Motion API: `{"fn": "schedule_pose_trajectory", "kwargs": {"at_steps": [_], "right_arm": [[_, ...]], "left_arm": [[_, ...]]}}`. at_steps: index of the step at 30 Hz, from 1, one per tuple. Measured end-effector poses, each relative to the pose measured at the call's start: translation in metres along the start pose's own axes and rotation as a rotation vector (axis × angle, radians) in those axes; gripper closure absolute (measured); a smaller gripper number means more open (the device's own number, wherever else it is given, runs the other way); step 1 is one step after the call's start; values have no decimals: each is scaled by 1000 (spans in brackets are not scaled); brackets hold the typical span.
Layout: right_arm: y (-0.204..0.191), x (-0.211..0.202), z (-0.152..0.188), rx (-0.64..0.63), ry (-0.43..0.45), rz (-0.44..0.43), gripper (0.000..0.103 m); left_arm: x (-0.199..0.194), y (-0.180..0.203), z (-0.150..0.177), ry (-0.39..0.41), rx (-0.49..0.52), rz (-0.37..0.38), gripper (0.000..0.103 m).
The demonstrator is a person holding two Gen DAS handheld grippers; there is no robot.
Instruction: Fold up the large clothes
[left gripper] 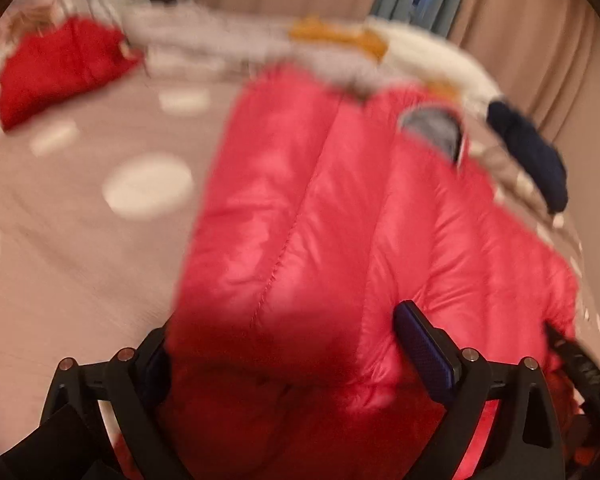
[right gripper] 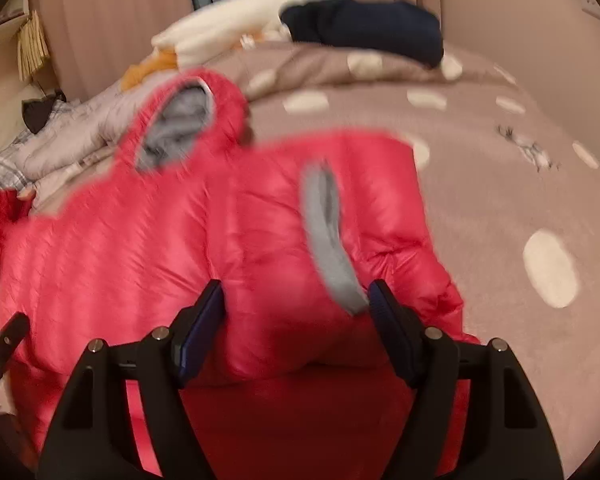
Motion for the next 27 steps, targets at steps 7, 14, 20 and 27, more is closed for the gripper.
{"fn": "schedule_pose_trajectory", "kwargs": {"at_steps": [7,14,20,27], "right_arm": [[-8,1,4,-57,23,41,24],[-7,3,4,-60,21,24,18],[-8,3,4,-65,19,20,16],[-11,5,5,-70,17,16,13]], "left_arm": [[0,7,-1,45,19,-71,8],[-73,27,-18,323,132,-198,28],[-68,54,-7,257,127,0,28],[-7,57,16,75,196,-73,27]]}}
Point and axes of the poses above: each gripper's, at about its wrist camera, not at the fingertips, and x roughly the way its jaws point, y to its right, z to its underside, the point moved 9 cm from there along x, roughly the way its jaws point, and after that the axes turned 6 degrees about -x, right-handed, at the moved point
